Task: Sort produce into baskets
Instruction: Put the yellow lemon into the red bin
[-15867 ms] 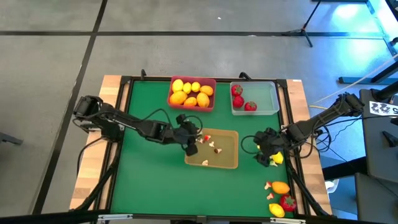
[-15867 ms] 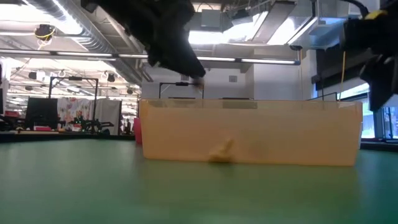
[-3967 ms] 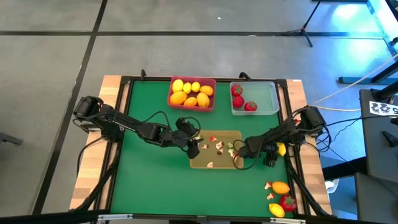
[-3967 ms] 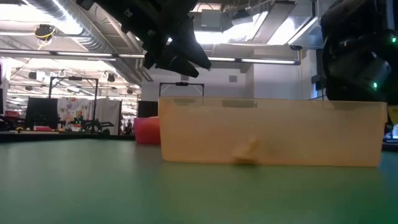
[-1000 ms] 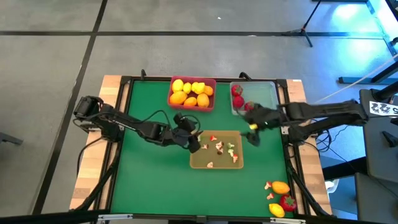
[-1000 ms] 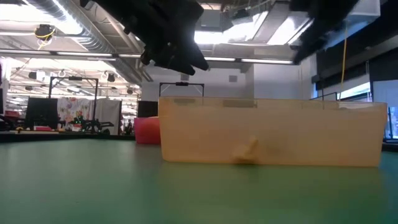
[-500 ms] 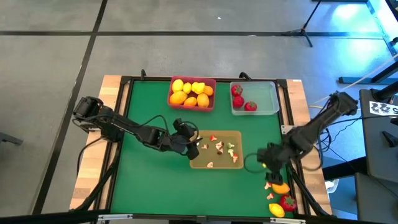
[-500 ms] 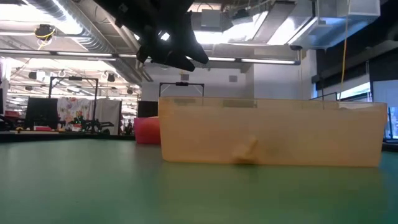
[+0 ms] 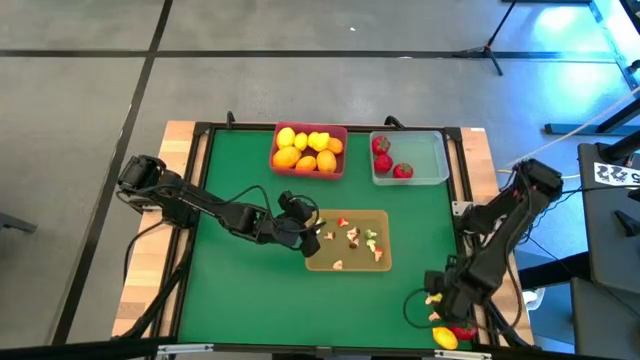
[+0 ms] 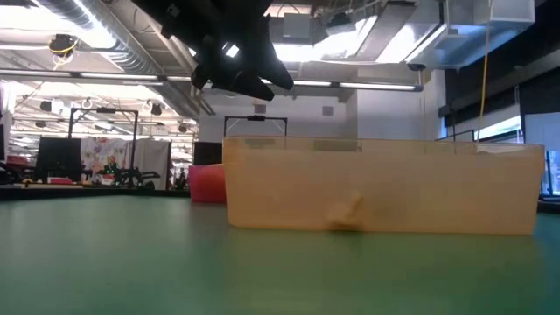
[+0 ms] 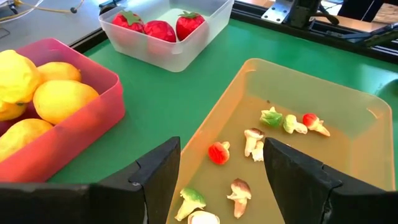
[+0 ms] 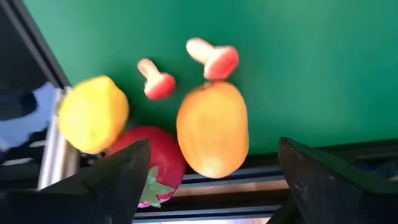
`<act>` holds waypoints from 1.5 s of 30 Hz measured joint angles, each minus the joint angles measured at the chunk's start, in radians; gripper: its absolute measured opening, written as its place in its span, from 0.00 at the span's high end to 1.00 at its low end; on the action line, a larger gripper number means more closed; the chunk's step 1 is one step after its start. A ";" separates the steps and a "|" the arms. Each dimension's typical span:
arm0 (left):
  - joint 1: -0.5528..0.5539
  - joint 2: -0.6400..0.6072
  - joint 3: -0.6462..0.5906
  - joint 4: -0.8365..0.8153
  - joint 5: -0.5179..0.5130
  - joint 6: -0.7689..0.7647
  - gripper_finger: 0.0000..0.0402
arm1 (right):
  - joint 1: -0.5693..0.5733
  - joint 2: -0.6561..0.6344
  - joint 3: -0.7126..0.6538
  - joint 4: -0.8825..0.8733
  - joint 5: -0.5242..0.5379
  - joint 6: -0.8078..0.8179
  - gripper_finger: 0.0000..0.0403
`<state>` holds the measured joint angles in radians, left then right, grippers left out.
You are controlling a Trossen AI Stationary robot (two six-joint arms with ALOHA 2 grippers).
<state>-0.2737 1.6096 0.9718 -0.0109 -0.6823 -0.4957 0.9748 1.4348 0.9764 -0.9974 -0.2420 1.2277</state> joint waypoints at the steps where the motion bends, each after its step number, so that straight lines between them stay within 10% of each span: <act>1: 0.000 0.000 0.000 0.000 0.000 0.000 0.44 | 0.011 0.012 0.000 0.000 -0.005 0.006 0.14; 19: 0.006 0.000 0.000 0.003 -0.001 -0.014 0.44 | 0.049 0.201 0.000 -0.012 0.013 -0.080 0.16; 29: 0.014 0.000 0.000 0.010 -0.002 0.025 0.44 | 0.018 0.184 0.000 -0.048 0.065 -0.138 0.56; 45: 0.028 0.000 0.004 0.048 -0.003 0.132 0.26 | -0.248 -0.110 0.066 -0.163 0.619 -0.381 0.54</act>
<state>-0.2460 1.6093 0.9761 0.0374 -0.6857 -0.3640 0.7273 1.3248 1.0428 -1.1607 0.3765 0.8470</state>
